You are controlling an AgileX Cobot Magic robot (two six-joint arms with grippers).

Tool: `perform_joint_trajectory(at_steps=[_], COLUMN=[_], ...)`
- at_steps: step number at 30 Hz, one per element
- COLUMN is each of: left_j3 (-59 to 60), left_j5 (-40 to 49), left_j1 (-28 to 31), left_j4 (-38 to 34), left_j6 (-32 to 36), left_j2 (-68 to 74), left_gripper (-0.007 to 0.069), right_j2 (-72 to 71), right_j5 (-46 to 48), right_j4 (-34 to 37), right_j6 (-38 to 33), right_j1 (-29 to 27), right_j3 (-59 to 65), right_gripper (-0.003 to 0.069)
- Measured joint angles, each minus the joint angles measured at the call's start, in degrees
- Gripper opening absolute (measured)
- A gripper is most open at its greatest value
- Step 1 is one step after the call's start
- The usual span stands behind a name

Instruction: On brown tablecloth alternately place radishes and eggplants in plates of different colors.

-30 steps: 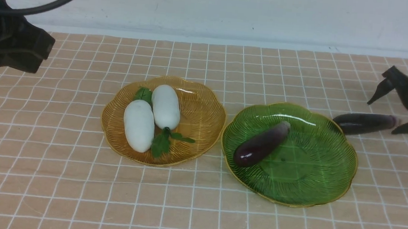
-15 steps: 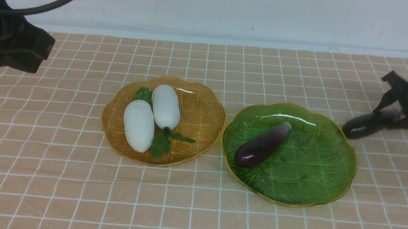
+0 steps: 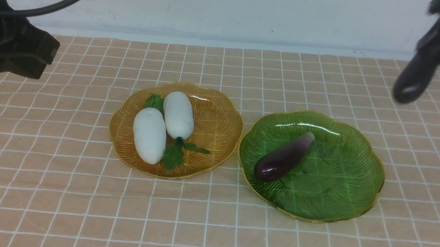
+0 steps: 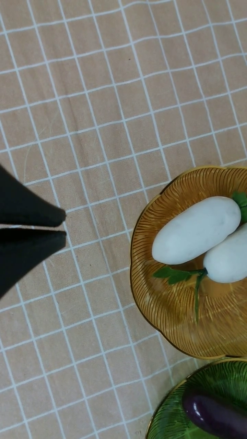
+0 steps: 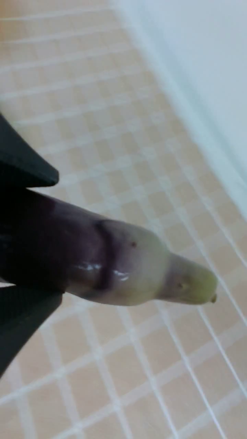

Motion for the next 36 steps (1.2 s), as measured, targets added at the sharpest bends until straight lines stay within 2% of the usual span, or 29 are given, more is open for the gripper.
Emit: perform_joint_trajectory(at_steps=[8, 11, 19, 24, 26, 31, 35, 36], left_j3=[0.0, 0.0, 0.0, 0.0, 0.0, 0.0, 0.0, 0.0], left_j5=[0.0, 0.0, 0.0, 0.0, 0.0, 0.0, 0.0, 0.0], left_j1=[0.0, 0.0, 0.0, 0.0, 0.0, 0.0, 0.0, 0.0], left_j4=[0.0, 0.0, -0.3, -1.5, -2.1, -4.5, -6.0, -6.4], left_j6=[0.0, 0.4, 1.7, 2.2, 2.5, 3.9, 4.7, 4.7], left_j2=[0.0, 0.0, -0.5, -2.5, -3.3, -6.0, -7.2, -7.4], left_gripper=[-0.0003, -0.0003, -0.0003, -0.0003, -0.0003, -0.0003, -0.0003, -0.0003], right_j2=[0.1, 0.1, -1.4, -9.3, -13.3, -29.1, -37.4, -41.6], right_j5=[0.4, 0.4, 0.3, 0.2, 0.2, 0.9, 1.3, 1.3], right_j4=[-1.5, -2.3, -5.0, -5.3, -5.3, -6.8, -8.1, -8.6], right_j6=[0.1, 0.7, 3.9, 2.8, 2.5, 1.2, 0.4, 0.1], right_j1=[7.6, 8.9, 9.7, 9.7, 9.7, 9.8, 9.8, 9.8], right_j3=[8.8, 8.9, 9.1, 9.2, 9.2, 9.2, 9.9, 11.9], right_gripper=[0.0340, 0.0365, 0.0595, 0.0643, 0.0636, 0.0498, 0.0326, 0.0218])
